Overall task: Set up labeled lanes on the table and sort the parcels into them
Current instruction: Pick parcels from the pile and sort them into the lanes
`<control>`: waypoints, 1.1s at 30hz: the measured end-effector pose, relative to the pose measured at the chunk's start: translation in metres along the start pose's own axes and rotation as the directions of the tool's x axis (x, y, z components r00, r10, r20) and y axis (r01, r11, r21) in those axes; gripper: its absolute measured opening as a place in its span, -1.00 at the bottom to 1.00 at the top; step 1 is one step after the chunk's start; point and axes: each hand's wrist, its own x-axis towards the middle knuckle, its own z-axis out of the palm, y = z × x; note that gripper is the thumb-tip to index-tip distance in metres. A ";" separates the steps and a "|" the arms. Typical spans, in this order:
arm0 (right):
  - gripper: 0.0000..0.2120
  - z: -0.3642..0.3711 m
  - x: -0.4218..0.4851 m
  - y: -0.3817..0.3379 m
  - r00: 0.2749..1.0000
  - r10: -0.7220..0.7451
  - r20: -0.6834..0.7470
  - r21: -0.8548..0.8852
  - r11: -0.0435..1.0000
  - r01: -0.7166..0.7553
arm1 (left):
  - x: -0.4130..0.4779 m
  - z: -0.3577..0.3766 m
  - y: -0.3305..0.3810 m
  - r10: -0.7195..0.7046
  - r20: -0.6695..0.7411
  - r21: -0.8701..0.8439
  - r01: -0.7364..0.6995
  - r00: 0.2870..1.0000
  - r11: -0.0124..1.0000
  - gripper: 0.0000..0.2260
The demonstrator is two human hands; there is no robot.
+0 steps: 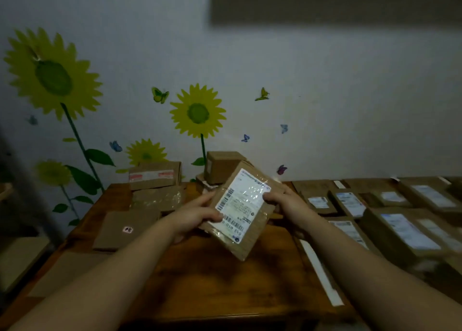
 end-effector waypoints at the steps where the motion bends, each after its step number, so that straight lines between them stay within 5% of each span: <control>1: -0.58 -0.015 -0.007 0.003 1.000 0.008 -0.021 0.012 1.000 -0.007 | 0.004 0.013 0.005 0.004 -0.007 0.001 -0.004 1.000 1.000 -0.37; 5: -0.61 -0.083 -0.038 0.011 0.983 -0.040 -0.178 0.224 0.971 0.081 | 0.026 0.084 0.017 0.057 -0.199 -0.180 -0.093 0.978 0.979 -0.32; 8: -0.53 -0.139 -0.062 0.021 0.977 -0.015 -0.212 0.374 0.922 0.096 | 0.040 0.157 0.014 0.013 -0.100 -0.188 -0.032 0.995 0.982 -0.27; 14: -0.47 -0.249 -0.129 0.028 0.954 0.028 -0.300 0.098 0.995 0.001 | 0.069 0.264 0.032 0.070 -0.030 -0.216 -0.075 0.997 0.973 -0.43; 18: -0.57 -0.307 -0.174 0.025 0.979 0.047 -0.196 0.034 0.999 -0.041 | 0.086 0.324 0.041 0.029 0.109 -0.120 -0.016 0.994 0.993 -0.45; 22: -0.61 -0.341 -0.197 0.032 0.959 0.043 -0.282 0.257 0.966 0.032 | 0.109 0.386 0.047 0.071 -0.033 -0.309 -0.077 0.997 0.948 -0.39; 26: -0.60 -0.366 -0.198 0.042 0.937 0.052 -0.345 0.488 0.863 0.132 | 0.124 0.440 0.042 0.052 0.181 -0.143 -0.026 0.982 0.989 -0.34; 30: -0.54 -0.404 -0.192 0.049 0.906 -0.022 -0.422 0.105 0.992 0.073 | 0.160 0.465 0.050 0.099 0.239 -0.101 -0.077 0.966 0.992 -0.37; 33: -0.44 -0.433 -0.175 0.043 0.903 -0.059 -0.425 -0.011 0.998 0.059 | 0.198 0.483 0.059 0.103 0.270 -0.089 -0.081 0.957 0.993 -0.45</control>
